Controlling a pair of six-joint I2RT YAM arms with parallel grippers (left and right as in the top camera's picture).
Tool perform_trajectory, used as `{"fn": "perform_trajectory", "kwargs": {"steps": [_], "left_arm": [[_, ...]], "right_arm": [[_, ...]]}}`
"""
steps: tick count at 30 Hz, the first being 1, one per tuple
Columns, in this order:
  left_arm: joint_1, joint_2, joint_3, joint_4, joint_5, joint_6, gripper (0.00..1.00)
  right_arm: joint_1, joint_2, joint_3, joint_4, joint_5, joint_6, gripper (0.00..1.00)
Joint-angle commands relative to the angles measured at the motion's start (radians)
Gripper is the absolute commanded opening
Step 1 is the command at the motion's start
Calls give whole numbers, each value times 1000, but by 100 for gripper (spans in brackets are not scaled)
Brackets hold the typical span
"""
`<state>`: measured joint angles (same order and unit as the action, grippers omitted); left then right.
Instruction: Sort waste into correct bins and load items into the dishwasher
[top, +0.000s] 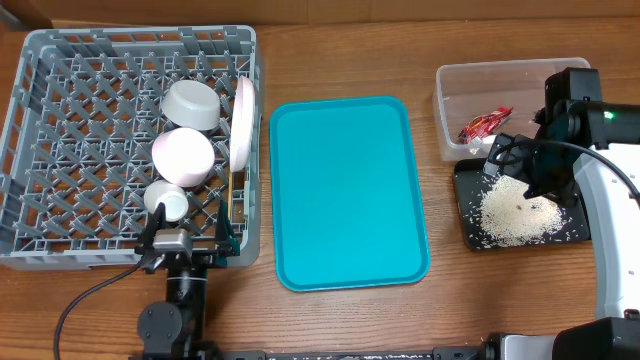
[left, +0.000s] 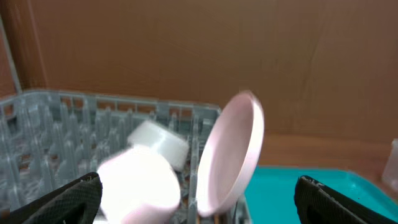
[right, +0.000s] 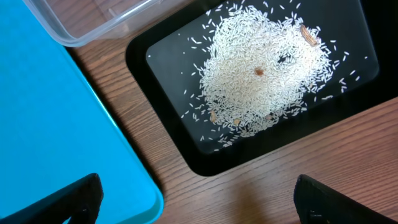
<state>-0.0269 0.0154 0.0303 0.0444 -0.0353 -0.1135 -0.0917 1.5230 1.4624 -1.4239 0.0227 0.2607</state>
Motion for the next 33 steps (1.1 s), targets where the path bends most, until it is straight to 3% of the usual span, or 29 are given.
{"fn": "perform_trajectory", "kwargs": {"steps": [1,2,33], "left_arm": [[-9,-13,-26,-71,-16,0,100],[-9,-13,-26,-119,-17,1,100],[-6,-10,-25,-117,-17,2,100]], "right_arm": [[-5,-8,11,5,-6,2,100],[-5,-8,11,5,-6,2,100],[-5,-14,11,5,-6,2,100]]}}
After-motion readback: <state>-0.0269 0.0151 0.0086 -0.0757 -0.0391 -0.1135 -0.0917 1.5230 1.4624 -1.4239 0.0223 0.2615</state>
